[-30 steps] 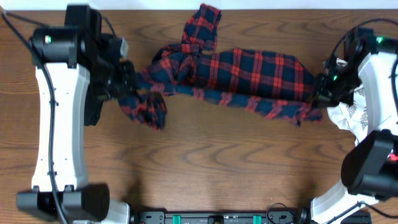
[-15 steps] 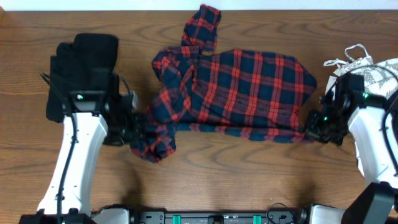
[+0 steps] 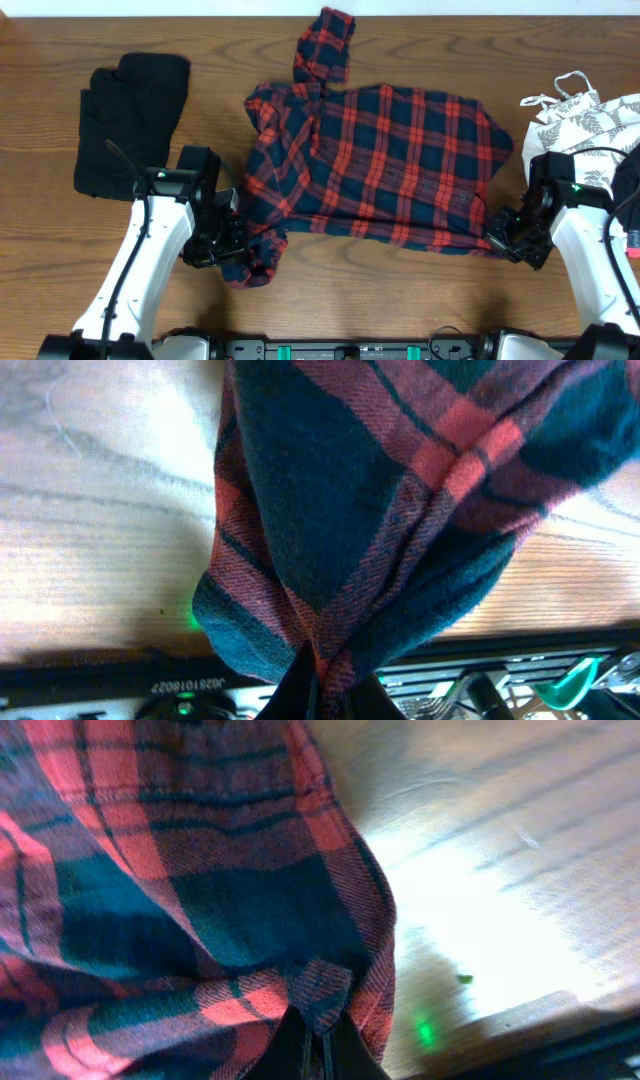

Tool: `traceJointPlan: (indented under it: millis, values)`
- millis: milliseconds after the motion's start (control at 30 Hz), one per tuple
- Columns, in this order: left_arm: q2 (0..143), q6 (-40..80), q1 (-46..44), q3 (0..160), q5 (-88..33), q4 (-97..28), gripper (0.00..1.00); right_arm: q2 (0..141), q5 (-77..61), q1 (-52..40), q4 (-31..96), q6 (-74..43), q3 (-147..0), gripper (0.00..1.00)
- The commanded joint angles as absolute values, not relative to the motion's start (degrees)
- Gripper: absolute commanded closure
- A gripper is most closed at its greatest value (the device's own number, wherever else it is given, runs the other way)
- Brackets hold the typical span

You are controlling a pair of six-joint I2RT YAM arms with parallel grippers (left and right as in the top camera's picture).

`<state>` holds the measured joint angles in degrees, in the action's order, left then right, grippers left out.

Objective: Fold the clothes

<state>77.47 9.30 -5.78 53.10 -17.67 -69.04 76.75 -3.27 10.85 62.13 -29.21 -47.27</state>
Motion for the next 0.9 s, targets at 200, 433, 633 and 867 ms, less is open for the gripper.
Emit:
traceJointPlan:
  millis: [200,433,633,867]
  values:
    - [71.0,18.0,-6.0,53.1,-17.6,-73.1,0.94,72.8,3.6,10.6,61.5,-33.4,-47.0,0.96]
    - [69.9,19.9,-6.0,53.1,-17.6,-74.1,0.67,72.8,3.4,10.6,58.5,-33.4,-47.0,0.77]
    - [69.8,19.8,-6.0,53.1,-17.6,-73.9,0.58,72.8,3.4,10.6,58.1,-32.8,-47.0,0.64]
    - [69.0,18.7,-6.0,55.2,-17.6,-58.1,0.58,72.8,-13.7,10.6,46.8,-18.9,-47.0,0.56]
